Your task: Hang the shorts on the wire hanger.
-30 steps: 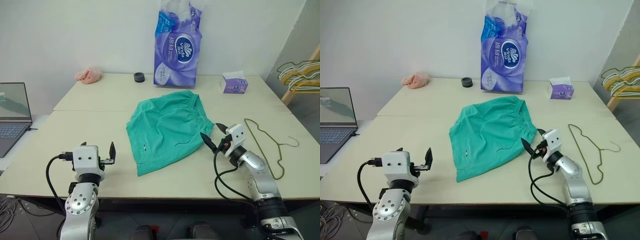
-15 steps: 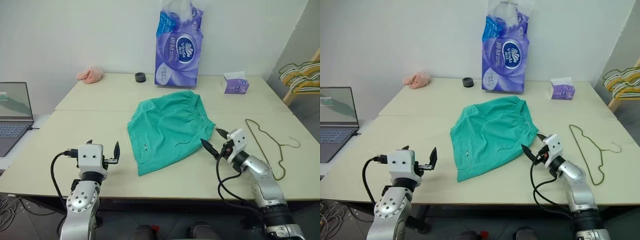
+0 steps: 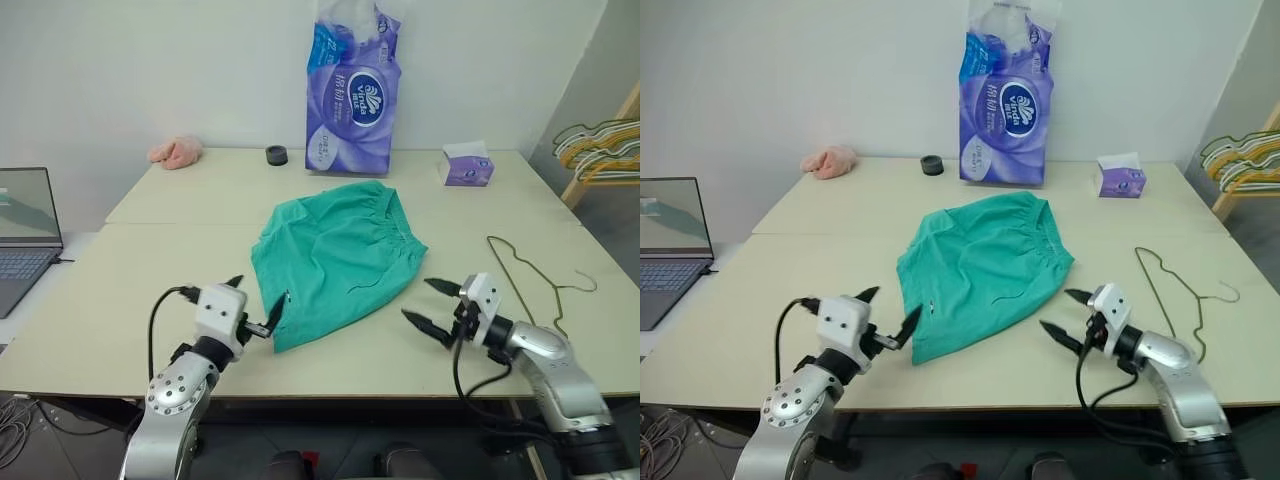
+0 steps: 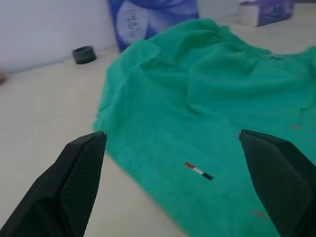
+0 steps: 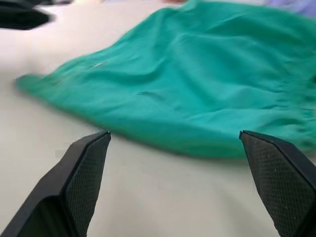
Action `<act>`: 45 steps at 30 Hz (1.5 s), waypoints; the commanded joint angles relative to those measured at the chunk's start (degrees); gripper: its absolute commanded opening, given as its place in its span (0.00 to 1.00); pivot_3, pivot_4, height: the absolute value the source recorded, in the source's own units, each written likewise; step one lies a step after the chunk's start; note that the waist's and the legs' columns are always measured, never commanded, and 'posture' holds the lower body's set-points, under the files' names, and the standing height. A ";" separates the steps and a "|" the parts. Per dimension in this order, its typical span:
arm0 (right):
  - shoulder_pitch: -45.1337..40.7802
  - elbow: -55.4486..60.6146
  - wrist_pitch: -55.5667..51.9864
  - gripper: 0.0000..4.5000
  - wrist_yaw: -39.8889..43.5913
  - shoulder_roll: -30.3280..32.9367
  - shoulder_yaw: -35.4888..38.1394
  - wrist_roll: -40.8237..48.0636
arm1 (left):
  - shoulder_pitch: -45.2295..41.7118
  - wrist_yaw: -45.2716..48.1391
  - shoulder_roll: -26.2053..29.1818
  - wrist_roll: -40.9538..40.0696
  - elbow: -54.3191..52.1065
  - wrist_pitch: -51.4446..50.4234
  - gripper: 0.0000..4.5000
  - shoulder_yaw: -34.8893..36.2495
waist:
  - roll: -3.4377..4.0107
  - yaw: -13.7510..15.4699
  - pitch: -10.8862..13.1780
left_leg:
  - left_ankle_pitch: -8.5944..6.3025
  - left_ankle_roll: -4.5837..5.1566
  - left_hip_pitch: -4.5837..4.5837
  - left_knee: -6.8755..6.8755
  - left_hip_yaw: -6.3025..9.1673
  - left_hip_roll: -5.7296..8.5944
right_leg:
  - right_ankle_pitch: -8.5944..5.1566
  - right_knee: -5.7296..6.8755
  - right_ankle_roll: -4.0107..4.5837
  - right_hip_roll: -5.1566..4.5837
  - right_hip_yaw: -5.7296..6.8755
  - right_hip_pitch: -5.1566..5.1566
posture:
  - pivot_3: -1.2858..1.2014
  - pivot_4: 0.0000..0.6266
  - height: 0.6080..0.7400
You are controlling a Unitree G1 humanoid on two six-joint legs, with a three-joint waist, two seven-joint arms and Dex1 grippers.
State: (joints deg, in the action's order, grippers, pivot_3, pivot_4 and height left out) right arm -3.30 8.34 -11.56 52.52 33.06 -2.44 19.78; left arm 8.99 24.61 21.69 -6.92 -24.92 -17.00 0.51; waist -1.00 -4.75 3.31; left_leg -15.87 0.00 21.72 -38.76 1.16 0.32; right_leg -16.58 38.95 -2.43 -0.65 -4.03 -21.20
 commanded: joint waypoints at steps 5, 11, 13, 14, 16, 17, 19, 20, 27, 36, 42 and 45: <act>-3.38 10.17 -9.12 0.99 4.84 3.88 -1.08 6.28 | -4.88 11.97 8.19 -2.16 -0.34 -8.74 1.00 -7.86 | 0.03 -2.07 0.02 | 0.00 0.00 -0.06 0.01 0.04 -0.13 | -0.12 0.02 -0.19 0.16 -0.02 0.02 | 0.44 0.03 1.00; -3.99 12.46 -11.17 0.99 4.75 3.94 -1.31 6.69 | -6.91 12.69 10.71 -0.46 2.09 -12.78 1.00 -9.75 | 0.04 -3.37 0.05 | -0.01 -0.01 0.06 0.03 0.17 -0.22 | -0.16 0.00 -0.15 0.19 -0.05 -0.06 | 0.44 0.04 1.00; -3.84 12.31 -10.74 0.99 5.52 4.57 -1.43 6.26 | -7.20 12.16 10.91 0.13 2.59 -13.96 1.00 -9.76 | 0.03 -3.41 0.07 | -0.01 -0.01 0.06 0.03 0.17 -0.21 | -0.16 0.00 -0.15 0.18 -0.05 -0.05 | 0.44 0.04 1.00; -3.83 12.09 -10.11 0.99 6.43 5.22 -1.74 5.71 | -7.35 11.95 11.35 0.79 2.90 -14.56 1.00 -9.90 | 0.03 -3.42 0.07 | -0.01 -0.01 0.06 0.02 0.17 -0.21 | -0.16 0.00 -0.16 0.17 -0.06 -0.05 | 0.44 0.04 1.00; -3.98 11.74 -8.60 0.99 8.04 6.41 -2.58 4.61 | -7.46 11.77 12.07 1.57 3.29 -15.53 1.00 -10.11 | 0.03 -3.42 0.07 | -0.01 -0.01 0.04 0.02 0.16 -0.20 | -0.16 0.00 -0.16 0.15 -0.06 -0.05 | 0.44 0.04 1.00; -4.33 11.56 -7.34 0.99 8.92 7.01 -3.25 3.66 | -7.52 11.81 12.35 1.78 3.41 -16.07 1.00 -10.14 | 0.04 -3.45 0.07 | -0.01 -0.01 0.04 0.02 0.17 -0.20 | -0.16 0.00 -0.16 0.15 -0.05 -0.05 | 0.44 0.04 1.00; -5.22 10.95 -4.96 0.99 10.11 7.54 -4.34 2.13 | -7.77 11.89 12.62 1.92 3.72 -16.79 1.00 -10.19 | 0.04 -3.46 0.08 | -0.01 -0.01 0.04 0.02 0.18 -0.21 | -0.17 -0.01 -0.17 0.15 -0.04 -0.06 | 0.44 0.04 1.00; -5.65 10.63 -4.41 0.99 10.37 7.50 -4.61 1.82 | -7.93 11.87 12.75 2.18 3.99 -16.86 1.00 -10.33 | 0.04 -3.51 0.07 | -0.01 -0.01 0.04 0.03 0.17 -0.21 | -0.17 -0.01 -0.17 0.15 -0.05 -0.06 | 0.44 0.04 1.00; -8.41 7.35 0.37 1.00 10.73 7.04 -6.16 -1.99 | -7.66 10.04 12.86 4.23 5.93 -16.26 0.60 -10.24 | 0.04 -3.55 0.07 | -0.01 -0.01 0.02 0.03 0.20 -0.24 | -0.17 -0.01 -0.17 -0.05 -0.03 -0.04 | 0.44 0.04 1.00; -21.47 -13.29 11.74 1.00 3.10 5.11 -13.21 -20.96 | -8.53 9.01 13.51 2.33 5.63 -14.74 0.00 -3.03 | 0.07 -3.81 0.09 | -0.01 -0.01 0.01 0.03 0.19 -0.23 | -0.03 0.03 0.07 -0.07 -0.02 -0.08 | 0.45 0.03 1.00; -34.08 -34.82 29.44 1.00 -6.61 1.61 -19.84 -35.62 | -9.17 9.93 15.02 0.08 4.70 -14.83 0.00 2.63 | 0.08 -3.70 0.10 | -0.01 -0.02 0.07 0.05 0.17 -0.17 | 0.01 0.03 0.12 -0.17 -0.02 -0.14 | 0.46 0.02 1.00; -38.73 -42.51 35.82 1.00 -10.45 -0.77 -22.65 -40.20 | -9.99 10.23 15.20 -0.99 4.49 -15.19 0.00 3.89 | 0.08 -3.66 0.10 | -0.01 -0.02 0.06 0.05 0.17 -0.08 | 0.02 0.04 0.11 -0.29 0.00 -0.11 | 0.46 0.01 1.00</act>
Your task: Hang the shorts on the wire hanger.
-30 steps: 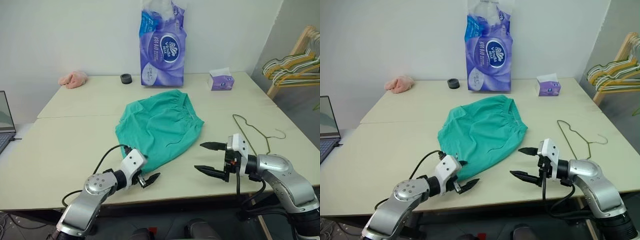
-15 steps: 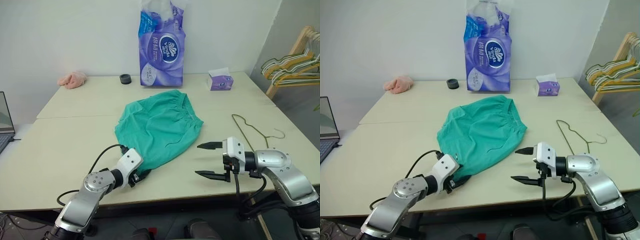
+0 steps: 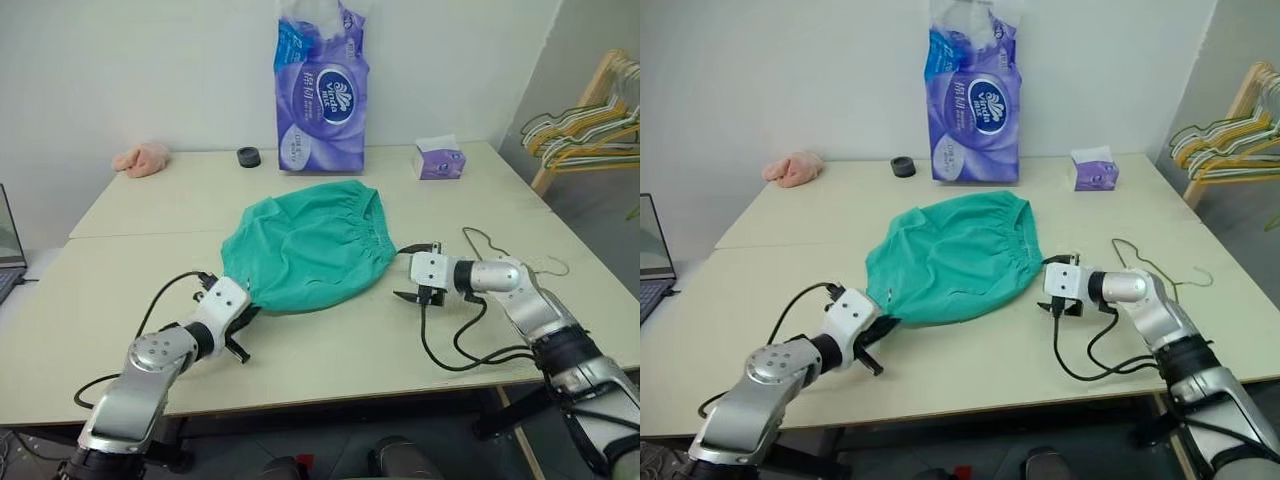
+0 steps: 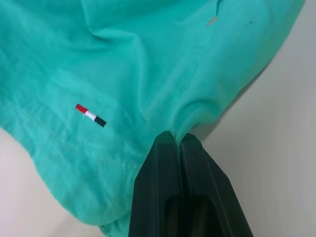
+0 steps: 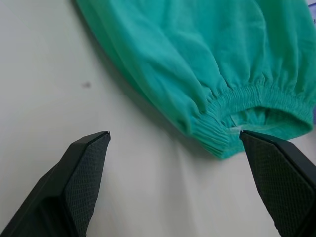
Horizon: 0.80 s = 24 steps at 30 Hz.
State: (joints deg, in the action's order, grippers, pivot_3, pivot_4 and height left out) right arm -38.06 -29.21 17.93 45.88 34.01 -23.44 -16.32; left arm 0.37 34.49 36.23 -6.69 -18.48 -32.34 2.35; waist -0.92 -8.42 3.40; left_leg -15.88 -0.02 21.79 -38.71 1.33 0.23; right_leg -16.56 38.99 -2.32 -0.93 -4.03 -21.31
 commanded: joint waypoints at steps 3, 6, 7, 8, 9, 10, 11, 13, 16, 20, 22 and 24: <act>-8.71 -12.13 10.67 1.00 -9.03 -4.78 -4.47 -9.39 | -1.63 0.81 0.95 -2.15 -2.39 0.04 0.00 2.96 | 0.00 -0.05 0.00 | 0.00 0.00 0.01 0.00 0.01 0.04 | 0.02 0.03 0.00 -0.04 0.00 0.00 | 0.47 0.01 1.00; -11.94 -17.77 12.63 1.00 -12.51 -7.76 -5.61 -11.79 | -1.60 1.22 1.29 -2.56 -2.58 0.32 0.00 3.34 | 0.00 -0.14 0.00 | 0.01 -0.01 0.00 0.00 0.03 0.05 | 0.02 0.04 0.00 -0.05 0.01 0.01 | 0.47 0.01 1.00; -12.68 -19.17 13.21 1.00 -13.42 -8.36 -5.83 -12.41 | -1.56 1.37 1.37 -2.71 -2.65 0.37 0.00 3.44 | 0.00 -0.19 0.00 | 0.01 -0.01 0.00 0.00 0.03 0.05 | 0.03 0.06 0.00 -0.06 0.02 0.01 | 0.47 0.01 1.00; -13.68 -20.94 13.51 1.00 -14.56 -9.24 -6.02 -13.07 | -1.53 1.48 1.55 -2.87 -2.74 0.39 0.00 3.59 | -0.01 -0.18 -0.01 | 0.01 -0.01 0.00 -0.01 0.05 0.06 | 0.03 0.07 0.00 -0.06 0.02 0.01 | 0.47 0.00 1.00; -14.62 -22.54 13.71 0.96 -15.45 -10.04 -6.10 -13.50 | -1.44 1.66 1.82 -3.03 -2.72 0.48 0.00 3.82 | -0.01 -0.19 -0.01 | 0.01 -0.01 0.00 0.00 0.08 0.06 | 0.03 0.07 0.00 -0.08 0.05 0.02 | 0.47 0.00 1.00; -15.41 -23.93 13.87 0.91 -16.16 -10.67 -6.13 -13.74 | -1.33 1.86 2.15 -3.08 -2.64 0.66 0.00 4.02 | -0.01 -0.21 -0.01 | 0.01 -0.01 0.00 -0.01 0.09 0.07 | 0.03 0.07 0.00 -0.08 0.06 0.02 | 0.47 0.00 1.00; -16.11 -25.15 14.09 0.86 -16.87 -11.06 -6.23 -14.11 | -1.17 2.04 2.47 -3.12 -2.53 0.89 0.00 4.25 | -0.01 -0.23 -0.01 | 0.01 -0.01 -0.01 -0.01 0.10 0.07 | 0.03 0.09 0.01 -0.08 0.06 0.02 | 0.47 0.00 1.00; -17.09 -27.04 14.77 0.72 -18.20 -11.32 -6.43 -14.88 | -0.84 2.46 3.12 -3.29 -2.27 1.33 0.00 4.77 | 0.00 -0.24 -0.01 | 0.01 -0.02 0.00 -0.01 0.12 0.08 | 0.03 0.10 0.01 -0.08 0.08 0.02 | 0.47 0.00 1.00; -17.96 -28.86 15.57 0.48 -19.87 -11.49 -6.31 -15.22 | -0.44 3.18 4.15 -3.38 -1.55 2.19 0.00 5.87 | 0.00 -0.39 -0.02 | 0.01 -0.02 -0.01 -0.01 0.13 0.08 | 0.03 0.10 0.01 -0.09 0.09 0.02 | 0.47 0.00 1.00; -18.55 -29.45 16.46 0.15 -20.62 -12.04 -5.62 -14.28 | -0.86 3.74 5.10 -3.20 0.16 3.61 0.00 6.14 | 0.01 -0.77 -0.02 | 0.01 -0.02 -0.01 0.00 0.14 0.08 | 0.04 0.12 0.02 -0.09 0.10 0.02 | 0.47 0.00 1.00; -19.28 -29.46 16.89 0.00 -21.12 -12.34 -5.11 -13.73 | -1.86 3.99 5.45 -2.73 1.51 4.71 0.00 5.60 | 0.01 -1.07 -0.02 | 0.01 -0.01 -0.02 -0.01 0.15 0.08 | 0.04 0.13 0.02 -0.09 0.10 0.03 | 0.47 0.00 1.00; -20.53 -29.24 17.35 0.00 -21.87 -12.33 -4.55 -13.39 | -3.12 4.58 5.98 -2.20 2.81 5.84 0.00 4.78 | 0.01 -1.17 -0.02 | 0.01 -0.01 -0.02 -0.01 0.16 0.09 | 0.04 0.14 0.02 -0.09 0.11 0.02 | 0.47 0.00 1.00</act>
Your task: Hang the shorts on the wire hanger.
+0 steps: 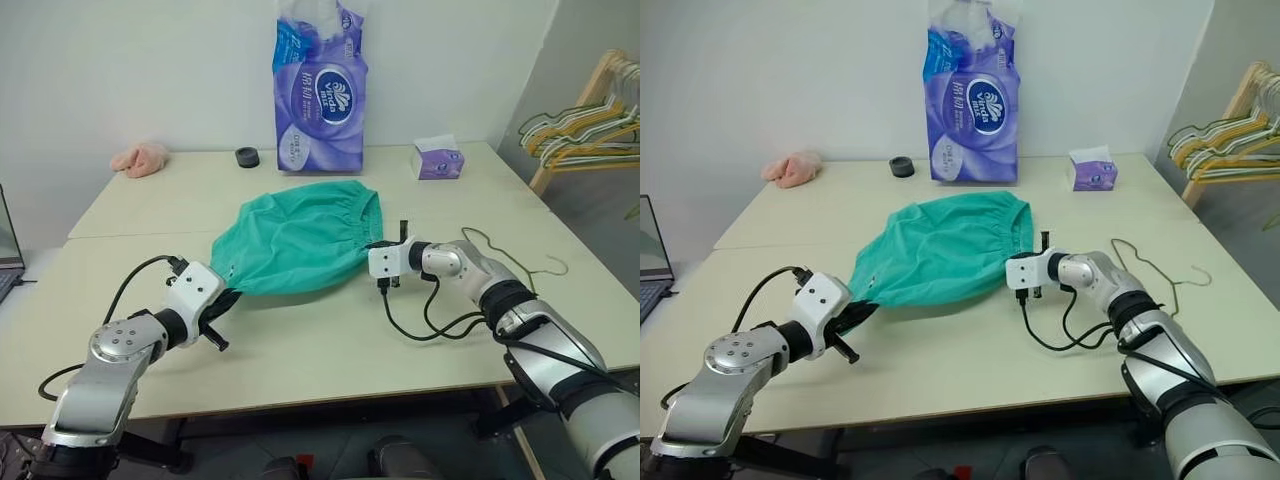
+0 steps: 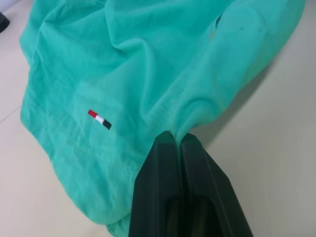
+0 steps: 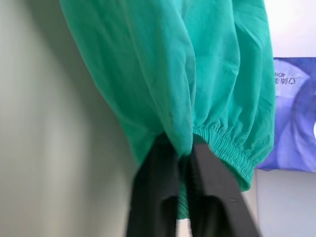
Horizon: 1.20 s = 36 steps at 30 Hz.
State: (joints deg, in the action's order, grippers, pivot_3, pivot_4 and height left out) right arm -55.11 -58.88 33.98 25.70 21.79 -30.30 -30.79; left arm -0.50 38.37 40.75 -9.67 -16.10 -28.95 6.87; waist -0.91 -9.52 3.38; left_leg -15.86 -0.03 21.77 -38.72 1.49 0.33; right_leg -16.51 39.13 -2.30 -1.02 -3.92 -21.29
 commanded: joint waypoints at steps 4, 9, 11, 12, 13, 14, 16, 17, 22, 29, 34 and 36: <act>-5.74 1.37 2.78 0.00 -1.69 1.60 3.55 1.86 | -3.90 2.38 2.71 1.45 1.93 4.00 0.00 -1.04 | 0.01 -0.28 0.00 | 0.00 0.00 0.00 0.00 0.00 0.01 | 0.01 0.03 0.01 0.00 0.00 -0.02 | 0.46 0.00 1.00; 0.15 13.51 2.21 0.00 17.86 8.82 5.64 11.47 | 1.20 14.19 9.31 -2.43 -3.18 2.84 0.00 -4.16 | 0.01 -0.36 0.01 | -0.01 0.00 0.06 0.03 0.01 0.01 | 0.00 -0.09 0.00 -0.04 0.02 -0.02 | 0.45 0.02 1.00; 8.00 25.89 -2.42 0.00 27.66 13.38 5.08 16.82 | 7.20 20.56 13.44 -4.92 -7.48 2.09 0.00 -5.60 | -0.09 -0.48 -0.06 | -0.05 -0.03 0.08 0.14 0.01 -0.03 | -0.03 -0.20 -0.03 -0.06 0.03 -0.01 | 0.45 0.04 1.00; 11.87 32.17 -5.23 0.00 31.17 15.50 4.94 19.00 | 9.67 22.47 15.10 -5.47 -8.79 2.15 0.00 -6.20 | -0.07 -0.44 -0.06 | -0.06 -0.04 0.07 0.28 0.01 -0.03 | -0.10 -0.27 -0.09 -0.12 0.06 0.01 | 0.45 0.04 1.00; 15.05 37.50 -7.93 0.00 33.57 17.10 4.99 20.52 | 11.56 23.67 16.41 -5.48 -9.41 2.64 0.00 -6.63 | -0.04 -0.35 -0.03 | -0.06 -0.05 0.04 0.40 -0.01 -0.01 | -0.14 -0.32 -0.08 -0.18 0.06 0.01 | 0.45 0.04 1.00; 18.05 42.56 -11.11 0.00 35.43 18.36 5.30 21.75 | 12.92 24.31 17.31 -5.18 -9.48 3.13 0.00 -7.00 | 0.03 -0.28 0.03 | -0.06 -0.05 0.06 0.52 -0.02 0.01 | -0.18 -0.32 -0.03 -0.23 0.08 -0.05 | 0.44 0.04 1.00; 22.16 49.79 -15.85 0.00 38.05 20.11 5.88 22.62 | 14.37 25.05 18.20 -5.04 -9.61 3.35 0.00 -7.60 | 0.41 -0.21 0.36 | -0.06 -0.04 0.02 0.56 -0.01 0.00 | -0.26 -0.17 0.10 -0.22 0.12 -0.11 | 0.44 0.05 1.00; 23.55 52.40 -17.97 0.00 38.91 20.58 6.16 22.86 | 14.78 25.36 18.33 -5.24 -9.85 3.13 0.00 -7.88 | 0.53 -0.32 0.45 | -0.04 -0.01 -0.02 0.55 0.00 0.00 | -0.26 -0.10 0.13 -0.20 0.13 -0.12 | 0.44 0.05 1.00; 26.24 59.09 -24.51 0.00 42.91 22.56 5.91 23.63 | 16.51 27.23 19.51 -5.22 -10.84 3.84 0.00 -9.20 | 0.43 -0.85 0.60 | 0.02 0.07 -1.06 0.74 -0.01 -0.09 | -0.49 -0.09 0.23 0.05 0.03 0.67 | 0.44 0.04 1.00; 29.15 66.35 -30.60 0.00 49.58 26.27 5.67 26.01 | 17.91 28.20 19.22 -6.24 -11.31 3.94 0.00 -8.90 | 0.30 -0.86 0.65 | -0.01 0.03 -1.00 0.73 -0.02 -0.10 | -0.68 -0.16 0.19 -0.02 0.13 0.75 | 0.44 0.04 1.00; 30.59 70.60 -34.42 0.00 54.08 28.71 5.32 27.56 | 20.15 28.99 19.73 -6.28 -12.39 4.90 0.00 -9.37 | 0.25 -1.26 0.68 | -0.06 -0.04 -0.99 0.75 -0.01 -0.10 | -0.67 -0.17 0.20 -0.05 0.15 0.73 | 0.44 0.03 1.00; 31.15 71.81 -35.04 0.00 55.60 29.66 5.23 28.06 | 20.64 29.42 19.77 -6.41 -12.69 5.21 0.00 -9.31 | 0.24 -1.36 0.69 | -0.06 -0.04 -0.99 0.76 0.02 -0.11 | -0.70 -0.17 0.15 -0.04 0.18 0.74 | 0.44 0.03 1.00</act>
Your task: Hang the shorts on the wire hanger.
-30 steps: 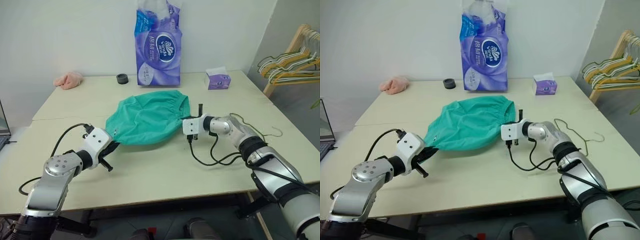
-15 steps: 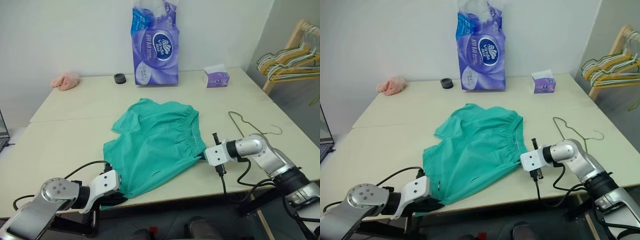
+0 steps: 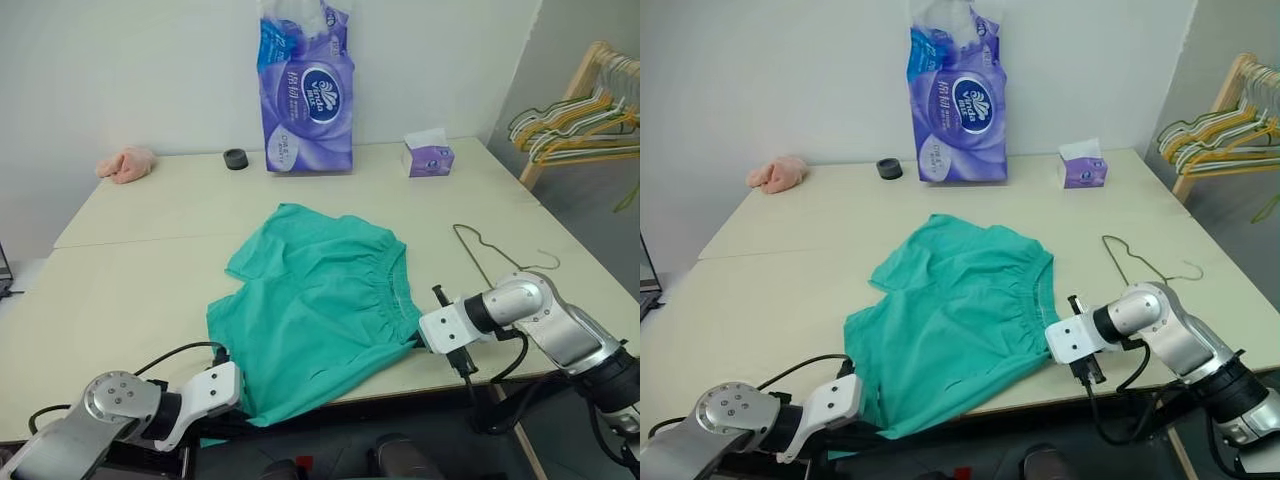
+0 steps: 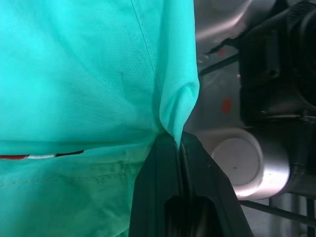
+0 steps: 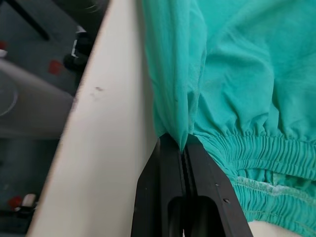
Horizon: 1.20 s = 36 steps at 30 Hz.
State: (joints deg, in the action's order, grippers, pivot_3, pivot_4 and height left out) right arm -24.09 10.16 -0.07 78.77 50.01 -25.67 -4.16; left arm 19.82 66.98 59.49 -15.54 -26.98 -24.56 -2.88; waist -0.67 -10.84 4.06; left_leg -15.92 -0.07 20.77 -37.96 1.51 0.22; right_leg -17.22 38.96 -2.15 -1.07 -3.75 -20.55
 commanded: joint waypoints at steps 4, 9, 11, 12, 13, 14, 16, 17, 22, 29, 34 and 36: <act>0.97 5.01 -2.21 0.00 2.66 1.09 0.87 2.47 | 1.64 1.70 1.26 -0.72 -2.96 1.78 0.00 0.31 | -0.03 -0.17 -0.01 | 0.01 0.01 -0.02 -0.02 -0.01 0.00 | -0.01 0.00 -0.01 0.00 -0.01 0.01 | 0.44 0.02 1.00; 0.79 5.22 -3.13 0.09 4.39 1.24 0.50 3.13 | 1.55 0.90 0.01 -1.95 -3.41 -0.68 0.09 -0.50 | -0.03 -0.23 0.00 | 0.01 0.01 -0.05 -0.04 -0.02 0.00 | -0.01 0.00 -0.02 0.00 -0.01 0.01 | 0.44 0.03 1.00; 0.62 5.77 -3.90 0.21 5.46 1.66 0.99 4.25 | 1.37 1.01 -0.37 -2.98 -3.88 -1.79 0.20 -0.50 | -0.03 -0.23 0.00 | 0.01 0.00 -0.04 -0.04 -0.02 0.00 | -0.01 0.00 -0.02 0.00 0.00 0.02 | 0.44 0.03 1.00; 0.46 5.93 -4.17 0.27 5.86 1.91 1.21 4.70 | 1.32 1.01 -0.49 -3.23 -4.11 -2.10 0.26 -0.46 | -0.06 -0.24 0.02 | 0.01 0.00 -0.04 -0.04 -0.02 0.00 | -0.02 0.00 -0.02 0.00 -0.01 0.02 | 0.44 0.03 1.00; 0.21 5.94 -4.39 0.34 6.12 2.12 1.38 5.07 | 1.27 0.98 -0.53 -3.29 -4.26 -2.25 0.32 -0.47 | -0.07 -0.24 0.02 | 0.01 0.00 -0.04 -0.04 -0.01 0.00 | -0.02 0.00 -0.03 0.00 0.00 0.01 | 0.44 0.03 1.00; -0.03 5.88 -4.53 0.41 6.46 2.37 1.57 5.44 | 1.26 0.91 -0.52 -3.34 -4.38 -2.35 0.38 -0.50 | -0.07 -0.23 0.02 | 0.01 0.00 -0.03 -0.03 -0.01 0.00 | -0.02 0.00 -0.03 0.00 0.00 0.01 | 0.44 0.03 1.00; -0.56 5.99 -5.62 0.57 7.29 2.92 2.53 7.14 | 1.35 0.92 -0.64 -3.99 -4.78 -2.74 0.52 -0.29 | -0.06 -0.24 0.03 | 0.01 0.00 -0.03 -0.03 -0.01 0.00 | -0.02 0.00 -0.03 0.00 0.00 0.01 | 0.44 0.03 1.00; -0.89 6.06 -6.34 0.64 7.69 3.21 3.10 8.23 | 1.38 0.98 -0.76 -4.44 -4.98 -2.98 0.58 -0.11 | -0.06 -0.23 0.04 | 0.01 0.00 -0.03 -0.03 -0.01 0.00 | -0.02 -0.01 -0.03 0.00 0.00 0.01 | 0.44 0.03 1.00; -3.52 4.91 -14.53 1.00 4.66 2.91 10.31 16.24 | 0.12 -0.13 -3.30 -10.38 -7.74 -5.32 0.92 3.12 | -0.06 -0.22 0.07 | 0.01 0.00 -0.04 -0.04 -0.01 0.00 | -0.02 -0.01 -0.03 -0.01 -0.01 0.02 | 0.44 0.03 1.00; -5.78 -4.09 -25.45 1.00 -14.66 -6.57 24.65 22.03 | -13.43 -11.77 -13.75 -13.85 -6.77 -7.31 0.99 5.54 | -0.23 -0.08 -0.01 | 0.01 0.01 -0.04 -0.07 0.03 0.00 | 0.00 0.00 -0.04 0.01 0.01 0.09 | 0.43 0.04 1.00; -2.17 -10.19 -29.81 1.00 -33.13 -13.94 34.07 20.55 | -24.97 -20.65 -20.17 -11.49 -2.33 -11.44 0.99 3.53 | -0.24 -0.07 -0.03 | 0.02 0.01 0.05 -0.17 -0.03 0.15 | 0.32 -0.01 -0.04 0.01 -0.19 0.12 | 0.43 0.05 1.00; 0.60 -11.34 -29.66 1.00 -39.95 -16.32 37.42 19.67 | -27.51 -20.78 -20.89 -12.11 -1.86 -12.47 0.99 2.49 | -0.25 -0.19 -0.03 | 0.00 0.00 0.12 -0.12 -0.05 0.16 | 0.33 -0.08 -0.06 0.01 -0.20 0.09 | 0.42 0.05 1.00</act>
State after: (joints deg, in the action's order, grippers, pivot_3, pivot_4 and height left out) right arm -24.35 -1.08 -29.83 44.24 34.62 8.36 16.25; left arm -5.99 46.61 38.93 -26.90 -28.23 -36.36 0.40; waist -0.92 -11.04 4.03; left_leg -15.94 -0.10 20.94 -38.06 1.43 0.38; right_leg -16.91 38.88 -2.24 -1.06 -3.98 -20.52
